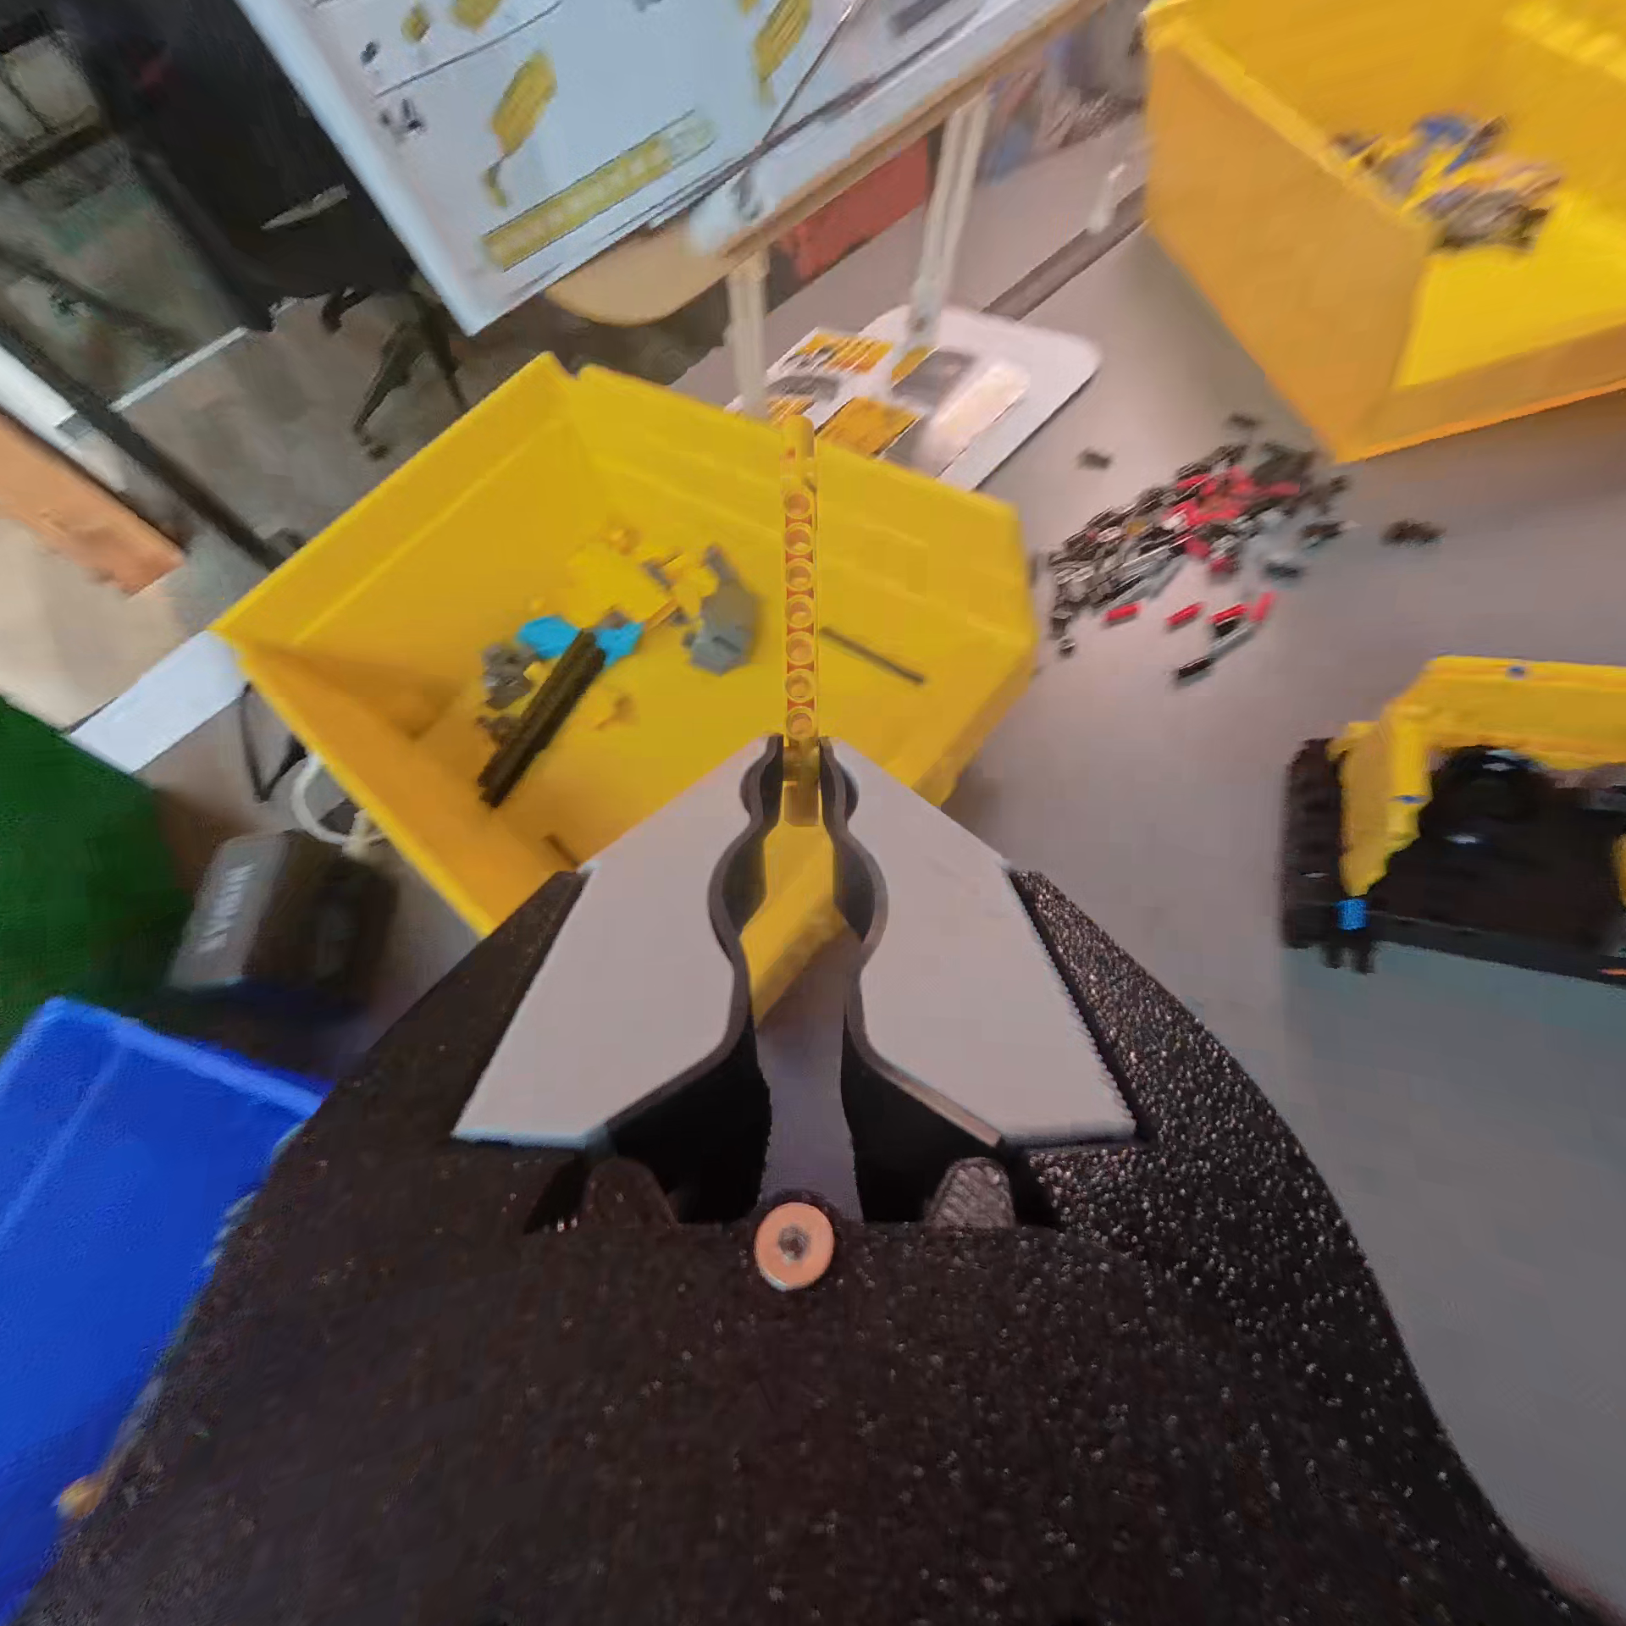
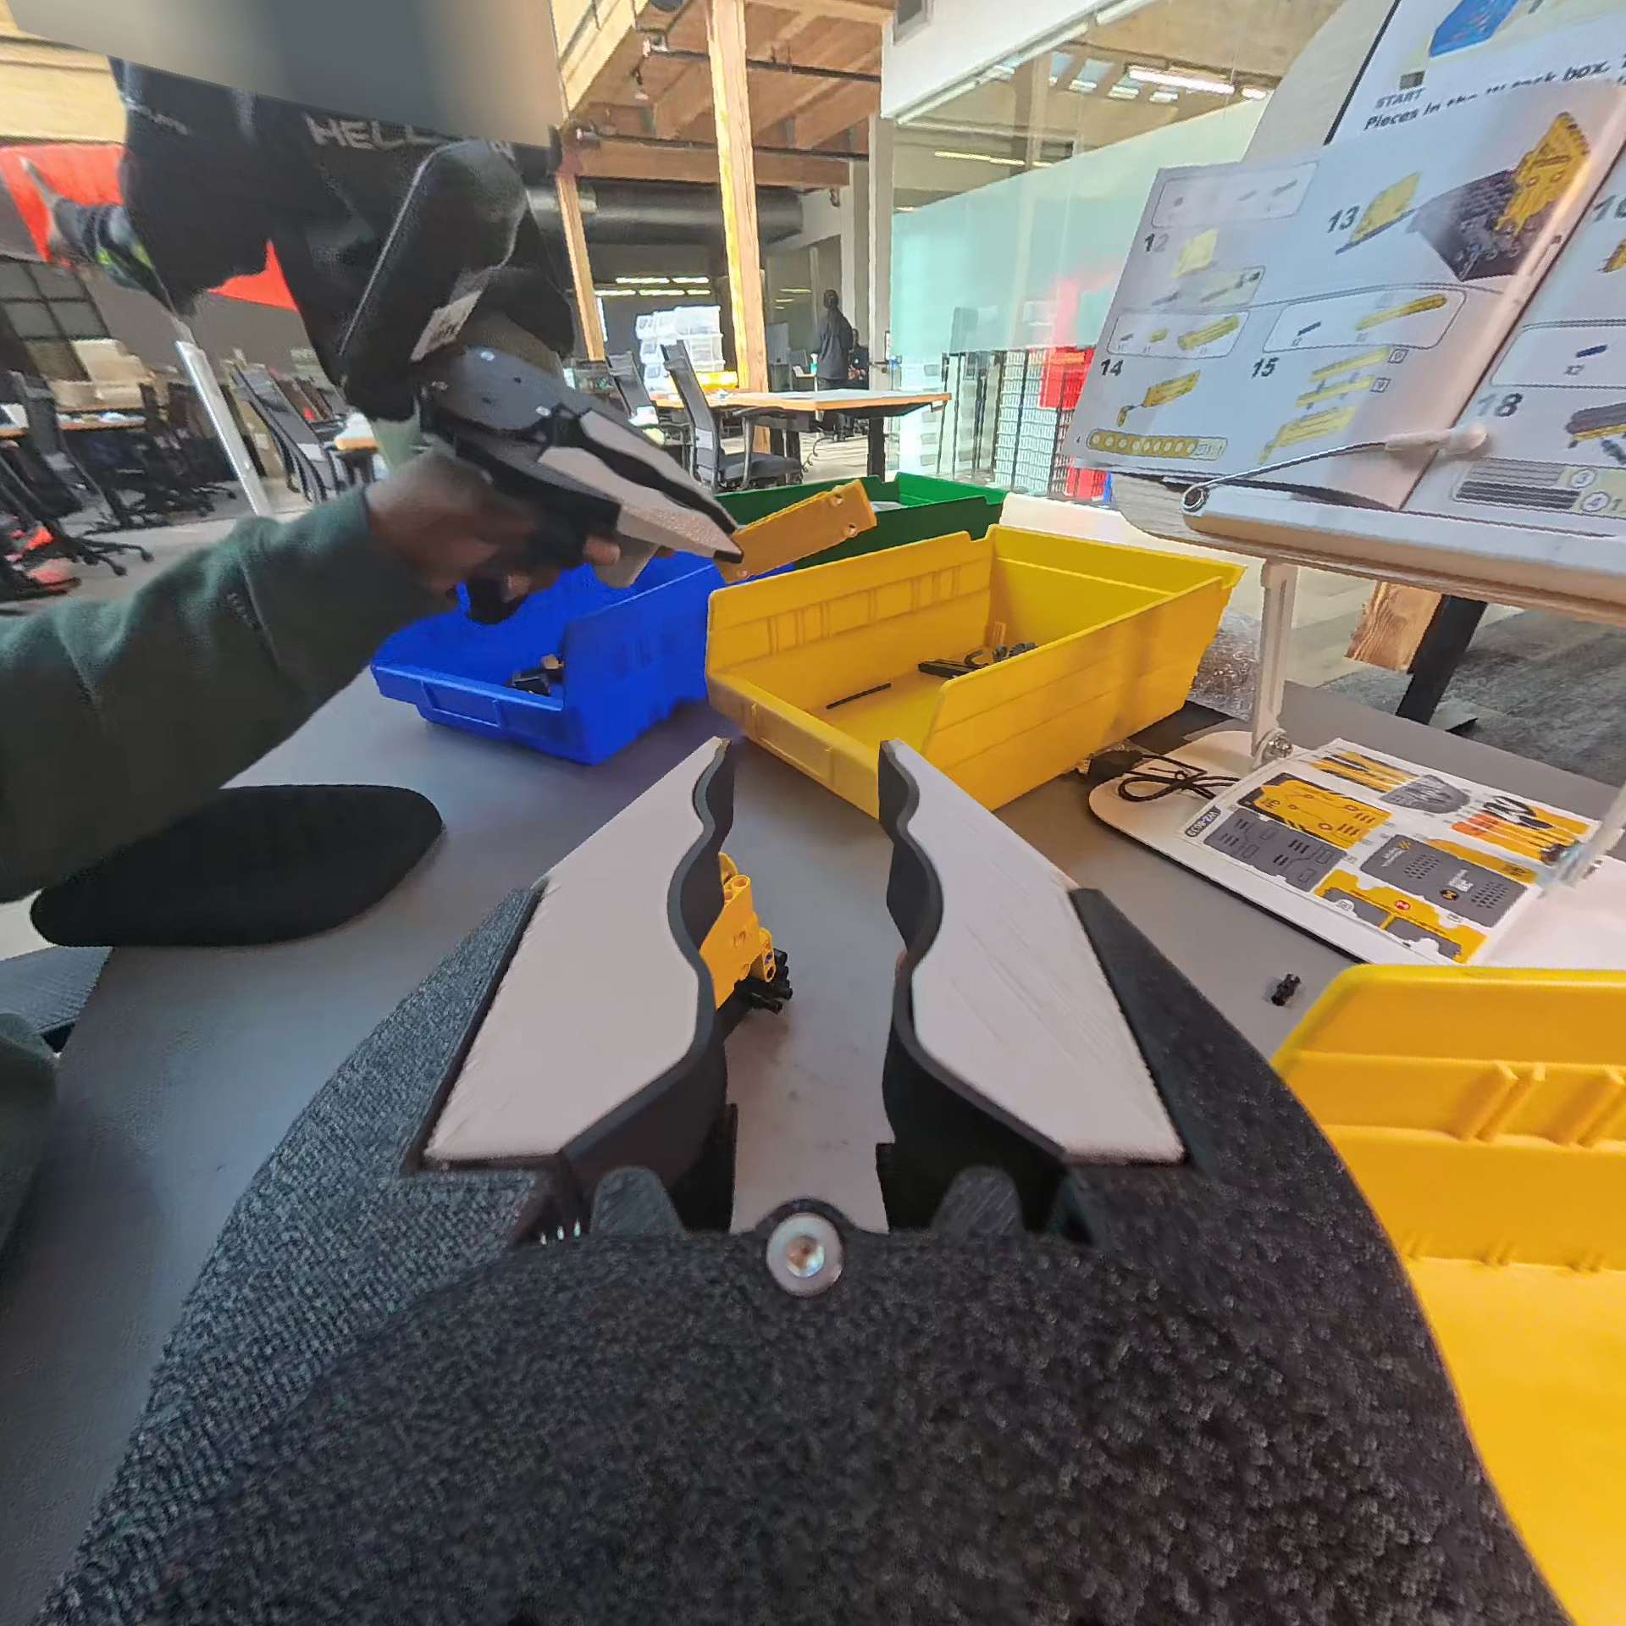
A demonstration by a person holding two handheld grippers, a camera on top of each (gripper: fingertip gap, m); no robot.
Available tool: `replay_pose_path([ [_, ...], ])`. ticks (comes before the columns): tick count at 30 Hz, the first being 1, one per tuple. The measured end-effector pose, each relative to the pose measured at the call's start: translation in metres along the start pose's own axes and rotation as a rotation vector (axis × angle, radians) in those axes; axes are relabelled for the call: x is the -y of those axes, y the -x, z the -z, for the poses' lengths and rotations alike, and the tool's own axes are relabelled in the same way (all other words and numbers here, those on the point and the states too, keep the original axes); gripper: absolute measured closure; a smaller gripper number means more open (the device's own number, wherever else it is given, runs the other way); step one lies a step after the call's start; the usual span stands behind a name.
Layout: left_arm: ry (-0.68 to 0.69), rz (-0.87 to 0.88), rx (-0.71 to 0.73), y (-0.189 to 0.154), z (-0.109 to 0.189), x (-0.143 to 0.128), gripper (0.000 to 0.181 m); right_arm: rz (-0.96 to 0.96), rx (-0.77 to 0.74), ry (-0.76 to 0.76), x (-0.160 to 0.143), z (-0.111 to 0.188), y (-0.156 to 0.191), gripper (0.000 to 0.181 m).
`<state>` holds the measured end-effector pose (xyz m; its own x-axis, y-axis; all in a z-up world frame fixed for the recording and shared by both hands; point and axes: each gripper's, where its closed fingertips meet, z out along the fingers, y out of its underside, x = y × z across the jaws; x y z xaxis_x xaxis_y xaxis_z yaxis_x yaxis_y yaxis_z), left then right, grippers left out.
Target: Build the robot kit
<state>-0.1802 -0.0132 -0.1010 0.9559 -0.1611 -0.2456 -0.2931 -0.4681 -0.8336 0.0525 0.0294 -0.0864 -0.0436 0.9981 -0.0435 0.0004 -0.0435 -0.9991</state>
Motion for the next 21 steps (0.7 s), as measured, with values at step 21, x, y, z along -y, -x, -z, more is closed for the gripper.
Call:
replay_pose_path([
  [21,0.347,-0.142,-0.051,0.046,-0.101,0.003,0.157,0.065,-0.02,0.126,-0.027,-0.005,0.0,0.15],
])
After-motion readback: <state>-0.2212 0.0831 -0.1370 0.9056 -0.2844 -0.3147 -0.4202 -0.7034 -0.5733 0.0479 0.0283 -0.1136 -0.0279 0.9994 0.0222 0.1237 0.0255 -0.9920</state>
